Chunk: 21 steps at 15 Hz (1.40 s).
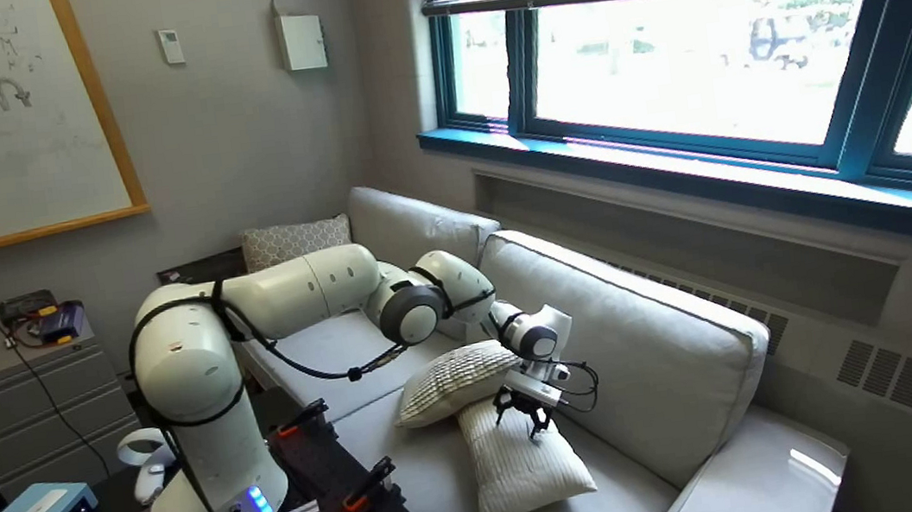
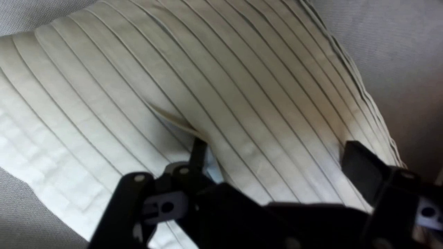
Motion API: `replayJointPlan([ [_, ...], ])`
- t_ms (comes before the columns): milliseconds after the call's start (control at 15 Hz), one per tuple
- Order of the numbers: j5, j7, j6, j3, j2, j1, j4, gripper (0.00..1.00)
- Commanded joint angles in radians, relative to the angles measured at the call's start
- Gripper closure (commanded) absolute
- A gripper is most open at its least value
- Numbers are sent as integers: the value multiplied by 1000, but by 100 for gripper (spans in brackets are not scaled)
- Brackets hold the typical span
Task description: Arrange the two small pillows on the sofa
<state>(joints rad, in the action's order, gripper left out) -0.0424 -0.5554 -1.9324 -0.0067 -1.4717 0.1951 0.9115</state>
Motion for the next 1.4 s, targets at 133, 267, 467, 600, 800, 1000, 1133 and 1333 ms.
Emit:
replayJointPlan([
  [133, -14, 12, -18, 10, 1, 7, -4, 0],
  [267, -14, 12, -18, 10, 1, 6, -4, 0],
  [467, -25, 75, -45, -16, 1, -10, 16, 0],
  [600, -31, 124, -71, -32, 0, -16, 14, 0],
  [800, -44, 181, -115, -52, 0, -19, -9, 0],
  [1000, -73, 206, -174, -79, 2, -26, -26, 0],
  [1133, -90, 168, -193, -73, 3, -21, -33, 0],
  [1333, -102, 83, -177, -45, 4, -10, -33, 0],
])
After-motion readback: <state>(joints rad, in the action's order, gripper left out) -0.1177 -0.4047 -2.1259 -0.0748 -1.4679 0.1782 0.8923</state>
